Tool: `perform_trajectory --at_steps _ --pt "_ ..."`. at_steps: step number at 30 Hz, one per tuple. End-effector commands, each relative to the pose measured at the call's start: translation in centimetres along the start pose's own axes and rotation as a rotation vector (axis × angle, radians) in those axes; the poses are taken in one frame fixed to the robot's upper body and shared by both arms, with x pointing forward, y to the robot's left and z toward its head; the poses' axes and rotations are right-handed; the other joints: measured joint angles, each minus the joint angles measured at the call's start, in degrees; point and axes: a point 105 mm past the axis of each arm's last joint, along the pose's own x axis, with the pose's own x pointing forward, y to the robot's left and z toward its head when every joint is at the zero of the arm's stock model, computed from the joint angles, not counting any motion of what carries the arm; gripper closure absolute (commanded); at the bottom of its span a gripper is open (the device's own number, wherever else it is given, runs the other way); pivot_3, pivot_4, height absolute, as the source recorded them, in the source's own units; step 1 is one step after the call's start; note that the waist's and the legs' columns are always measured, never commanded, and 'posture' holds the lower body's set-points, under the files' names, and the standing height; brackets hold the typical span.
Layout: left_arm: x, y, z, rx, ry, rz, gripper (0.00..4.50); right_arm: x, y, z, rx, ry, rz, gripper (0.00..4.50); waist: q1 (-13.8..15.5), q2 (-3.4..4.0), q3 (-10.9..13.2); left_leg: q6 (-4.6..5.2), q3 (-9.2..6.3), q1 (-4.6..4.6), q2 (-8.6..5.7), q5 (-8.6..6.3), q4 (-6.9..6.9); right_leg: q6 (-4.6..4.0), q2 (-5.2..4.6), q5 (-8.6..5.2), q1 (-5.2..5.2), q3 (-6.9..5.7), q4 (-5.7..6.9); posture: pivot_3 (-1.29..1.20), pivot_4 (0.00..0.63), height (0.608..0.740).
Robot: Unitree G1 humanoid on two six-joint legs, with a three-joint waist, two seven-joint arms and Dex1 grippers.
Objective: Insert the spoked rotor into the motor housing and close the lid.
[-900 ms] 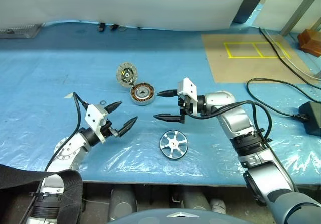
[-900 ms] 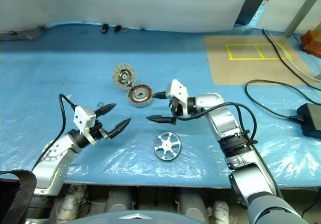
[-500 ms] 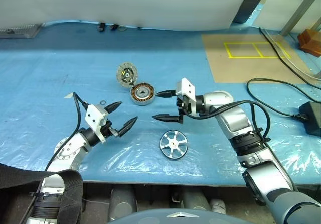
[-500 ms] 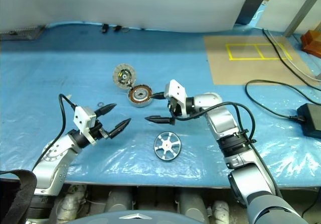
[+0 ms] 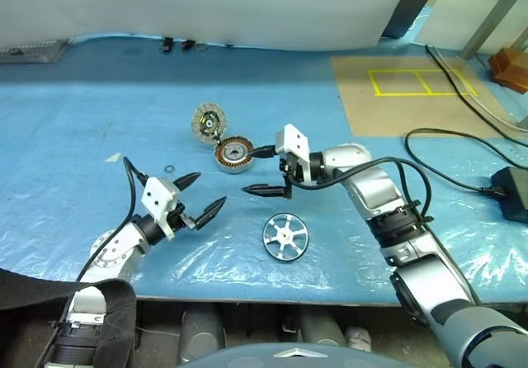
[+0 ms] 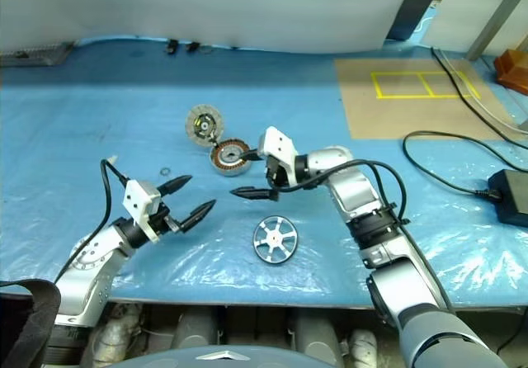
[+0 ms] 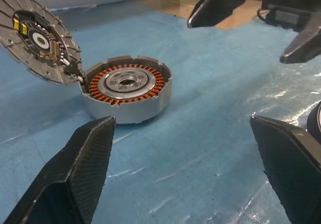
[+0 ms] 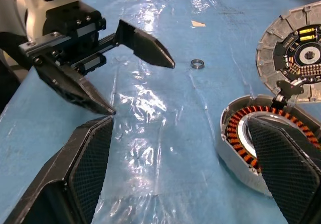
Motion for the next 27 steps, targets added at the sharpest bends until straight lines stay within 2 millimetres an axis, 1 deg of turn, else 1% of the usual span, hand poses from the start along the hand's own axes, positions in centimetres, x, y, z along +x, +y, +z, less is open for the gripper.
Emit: perform_trajectory --at_steps 1,5,7,9,12,16,19,22,26,27 --pt "-0.2 -0.6 0.8 0.036 -0.031 0.015 0.0 1.0 -1.4 1.3 -0.029 0.072 -0.025 0.05 -0.04 0.0 0.0 0.0 0.0 -0.01 0.01 0.0 -0.01 0.0 0.0 0.0 0.0 -0.01 0.0 0.0 0.15 0.74" --pt "-0.4 -0.8 0.5 0.02 -0.04 0.051 0.0 2.0 -2.9 1.5 -0.036 0.227 -0.053 0.05 0.02 0.02 0.01 -0.01 0.0 0.0 0.01 0.0 0.0 -0.01 0.01 0.0 -0.01 -0.01 0.03 0.0 0.15 0.74" --pt "-0.3 -1.1 0.4 0.013 -0.044 0.058 0.0 2.3 -3.6 2.8 -0.009 0.219 -0.07 0.05 0.07 0.02 0.01 -0.01 0.0 -0.01 0.01 0.0 0.0 -0.01 0.0 0.0 -0.01 -0.01 0.03 0.0 0.15 0.74" --pt "-0.3 -1.4 0.2 0.004 -0.048 0.067 0.0 2.8 -3.9 3.8 -0.003 0.219 -0.073 0.05 0.13 0.02 0.01 -0.02 0.0 -0.01 0.02 0.0 -0.01 -0.01 0.0 -0.01 -0.01 -0.01 0.02 0.0 0.15 0.74" --pt "-0.1 -1.6 0.0 -0.003 -0.054 0.082 0.0 3.3 -4.1 4.3 0.008 0.238 -0.078 0.05 0.14 0.02 0.01 -0.02 0.0 -0.03 0.04 0.01 -0.03 -0.01 0.0 -0.01 -0.02 0.0 0.0 0.0 0.15 0.74" --pt "0.1 -1.8 -0.1 -0.011 -0.067 0.097 0.0 4.2 -4.7 3.2 0.008 0.32 -0.096 0.05 0.14 0.02 0.02 -0.03 0.0 0.0 0.07 0.01 -0.02 -0.01 0.0 -0.01 -0.02 -0.01 0.03 0.0 0.15 0.74" --pt "0.2 -2.0 -0.2 -0.015 -0.069 0.099 0.0 4.4 -4.9 2.4 -0.039 0.378 -0.1 0.05 0.15 0.03 0.02 -0.05 0.0 0.0 0.1 0.02 0.0 -0.01 -0.02 -0.01 -0.02 -0.01 0.04 0.0 0.15 0.74" --pt "0.1 -2.1 -0.2 -0.017 -0.072 0.104 0.0 4.9 -4.7 2.2 -0.052 0.39 -0.082 0.05 0.14 0.04 0.02 -0.2 0.0 -0.03 0.12 0.1 -0.01 -0.01 -0.02 0.0 -0.03 -0.01 0.03 0.0 0.15 0.74" --pt "-0.1 -2.3 -0.3 -0.021 -0.074 0.116 0.0 5.7 -5.4 1.1 -0.116 0.441 -0.112 0.05 -0.16 0.05 0.03 -0.2 0.02 -0.01 0.26 0.1 -0.02 -0.02 0.0 -0.01 -0.06 -0.01 0.05 0.0 0.15 0.74" --pt "-0.1 -2.4 -0.3 -0.028 -0.075 0.116 0.0 5.9 -5.4 1.0 -0.107 0.439 -0.113 0.05 -0.11 0.07 0.04 -0.2 0.03 0.0 0.29 0.1 -0.02 -0.04 0.0 -0.01 -0.06 -0.01 0.05 0.0 0.15 0.74"
